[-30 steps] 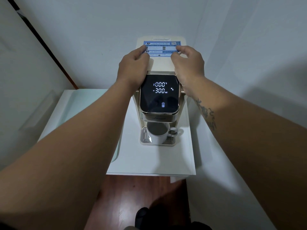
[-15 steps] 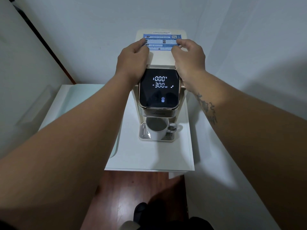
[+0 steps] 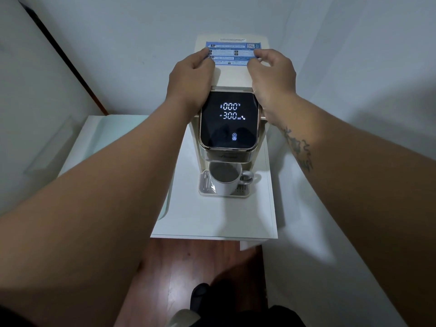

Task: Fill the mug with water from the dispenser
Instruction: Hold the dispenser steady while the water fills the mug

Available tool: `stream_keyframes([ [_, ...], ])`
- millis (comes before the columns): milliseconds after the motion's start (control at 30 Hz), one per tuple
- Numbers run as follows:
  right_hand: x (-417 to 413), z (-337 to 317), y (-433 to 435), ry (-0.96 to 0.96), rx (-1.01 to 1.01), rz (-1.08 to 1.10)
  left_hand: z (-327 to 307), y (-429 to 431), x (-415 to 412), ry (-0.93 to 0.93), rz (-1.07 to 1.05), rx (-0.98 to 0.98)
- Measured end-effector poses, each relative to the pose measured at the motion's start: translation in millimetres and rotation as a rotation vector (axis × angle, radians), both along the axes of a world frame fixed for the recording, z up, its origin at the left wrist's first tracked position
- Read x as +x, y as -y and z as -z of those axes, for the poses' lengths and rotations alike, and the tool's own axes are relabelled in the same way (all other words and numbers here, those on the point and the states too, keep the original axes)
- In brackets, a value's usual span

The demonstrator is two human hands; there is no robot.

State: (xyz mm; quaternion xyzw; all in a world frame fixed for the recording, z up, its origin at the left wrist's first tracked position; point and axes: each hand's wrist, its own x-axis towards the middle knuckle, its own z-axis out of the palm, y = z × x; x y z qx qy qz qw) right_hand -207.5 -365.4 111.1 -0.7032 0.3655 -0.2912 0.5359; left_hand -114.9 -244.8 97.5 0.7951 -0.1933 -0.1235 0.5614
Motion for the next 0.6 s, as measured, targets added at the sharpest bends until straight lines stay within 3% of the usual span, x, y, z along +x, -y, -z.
stream_keyframes([
  [600, -1.5, -2.8, -3.9, -0.035, -0.017, 0.031, -1.7, -1.6, -1.8, -0.001, 0.009, -0.008],
])
